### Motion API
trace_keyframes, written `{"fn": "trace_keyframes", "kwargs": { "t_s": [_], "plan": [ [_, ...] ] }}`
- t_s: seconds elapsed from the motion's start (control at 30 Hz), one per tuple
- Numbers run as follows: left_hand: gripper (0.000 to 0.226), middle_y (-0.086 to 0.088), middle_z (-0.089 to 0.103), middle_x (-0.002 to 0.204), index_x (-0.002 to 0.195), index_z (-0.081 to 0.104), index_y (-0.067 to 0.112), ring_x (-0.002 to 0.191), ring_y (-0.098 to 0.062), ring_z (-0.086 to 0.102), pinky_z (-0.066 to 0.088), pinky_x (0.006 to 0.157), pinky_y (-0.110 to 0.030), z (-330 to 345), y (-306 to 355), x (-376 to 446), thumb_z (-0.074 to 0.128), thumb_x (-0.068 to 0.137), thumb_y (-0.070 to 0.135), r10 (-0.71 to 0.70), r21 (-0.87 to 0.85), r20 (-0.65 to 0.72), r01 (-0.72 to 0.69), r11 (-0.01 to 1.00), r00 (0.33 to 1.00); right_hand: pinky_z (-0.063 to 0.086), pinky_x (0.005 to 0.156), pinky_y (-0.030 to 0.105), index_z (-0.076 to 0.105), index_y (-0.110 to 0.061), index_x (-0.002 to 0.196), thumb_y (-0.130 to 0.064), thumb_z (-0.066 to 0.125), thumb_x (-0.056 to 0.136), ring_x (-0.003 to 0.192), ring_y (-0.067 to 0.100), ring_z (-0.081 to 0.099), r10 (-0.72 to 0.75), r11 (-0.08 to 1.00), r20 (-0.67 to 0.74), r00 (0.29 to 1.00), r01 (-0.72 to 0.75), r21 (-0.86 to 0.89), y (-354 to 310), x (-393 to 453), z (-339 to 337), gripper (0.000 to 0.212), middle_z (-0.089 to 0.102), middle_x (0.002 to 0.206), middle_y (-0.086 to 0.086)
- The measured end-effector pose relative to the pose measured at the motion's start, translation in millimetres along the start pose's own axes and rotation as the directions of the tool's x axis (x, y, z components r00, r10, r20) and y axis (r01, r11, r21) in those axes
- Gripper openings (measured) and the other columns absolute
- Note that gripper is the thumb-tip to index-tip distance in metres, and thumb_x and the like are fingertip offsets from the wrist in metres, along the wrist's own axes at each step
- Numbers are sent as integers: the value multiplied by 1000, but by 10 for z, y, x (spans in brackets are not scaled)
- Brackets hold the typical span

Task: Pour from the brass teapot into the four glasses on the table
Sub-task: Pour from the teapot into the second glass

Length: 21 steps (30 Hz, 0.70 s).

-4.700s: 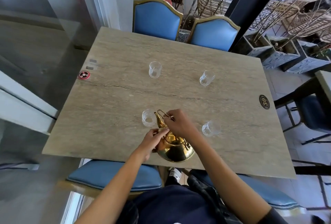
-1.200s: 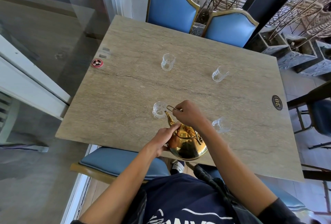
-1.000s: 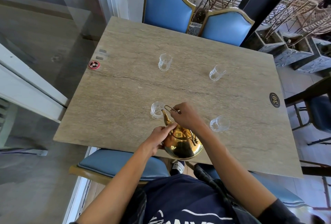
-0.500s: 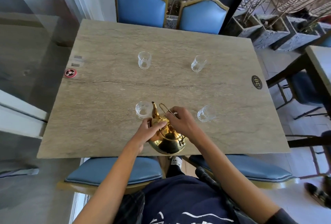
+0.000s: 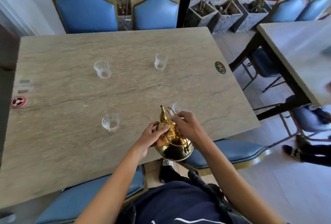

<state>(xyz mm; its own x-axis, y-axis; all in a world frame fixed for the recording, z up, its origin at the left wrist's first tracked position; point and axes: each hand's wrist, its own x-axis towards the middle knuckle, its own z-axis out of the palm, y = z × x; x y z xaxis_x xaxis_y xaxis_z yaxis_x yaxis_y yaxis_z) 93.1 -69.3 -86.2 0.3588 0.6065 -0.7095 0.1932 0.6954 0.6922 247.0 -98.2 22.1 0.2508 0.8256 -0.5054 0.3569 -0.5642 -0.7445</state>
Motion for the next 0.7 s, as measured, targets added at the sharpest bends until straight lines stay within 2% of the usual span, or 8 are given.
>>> {"fn": "trace_keyframes", "kwargs": {
  "t_s": [0.07,0.23,0.37,0.43,0.53,0.7],
  "plan": [
    [99,-4,66,134,143,51,28,114,-18,67,55,91,-34,158,24,73,85,59,68,-16,32,26,15,999,1000,38,45,28,66,-2,101,-24,53,99,52,12,50,50,996,-28,998,-47,77,65,-6,-159,25,56,67,2],
    [89,-8,63,136,147,46,27,113,-18,64,52,79,-31,509,74,205,81,75,66,-46,79,93,39,996,995,31,42,26,59,12,109,-18,52,101,47,12,42,105,965,-44,993,-92,244,226,39,-451,32,48,66,7],
    [81,-4,67,123,144,49,29,107,-19,67,56,76,-32,727,86,226,78,78,67,-62,85,111,52,995,992,36,43,29,57,-12,122,-19,52,100,46,11,46,97,972,-72,993,-78,223,314,128,-594,24,56,64,1],
    [82,-2,69,121,142,52,29,108,-19,68,59,84,-36,811,67,255,77,76,72,-66,91,101,57,994,993,37,43,28,56,-19,124,-19,53,98,48,11,47,85,979,-85,993,-67,194,337,188,-660,26,58,67,2],
    [94,-2,69,125,141,54,28,113,-20,68,58,100,-43,915,42,325,74,67,83,-78,122,72,69,990,994,36,41,26,56,-15,125,-15,52,97,48,12,45,81,982,-92,992,-64,178,360,288,-741,28,56,67,4],
    [94,-2,71,122,133,60,27,112,-22,69,57,102,-47,989,88,392,71,62,88,-112,142,43,105,984,993,37,41,23,57,-15,125,-17,53,96,51,11,48,114,987,-74,991,-105,118,351,472,-833,29,61,74,5]
  ]
}}
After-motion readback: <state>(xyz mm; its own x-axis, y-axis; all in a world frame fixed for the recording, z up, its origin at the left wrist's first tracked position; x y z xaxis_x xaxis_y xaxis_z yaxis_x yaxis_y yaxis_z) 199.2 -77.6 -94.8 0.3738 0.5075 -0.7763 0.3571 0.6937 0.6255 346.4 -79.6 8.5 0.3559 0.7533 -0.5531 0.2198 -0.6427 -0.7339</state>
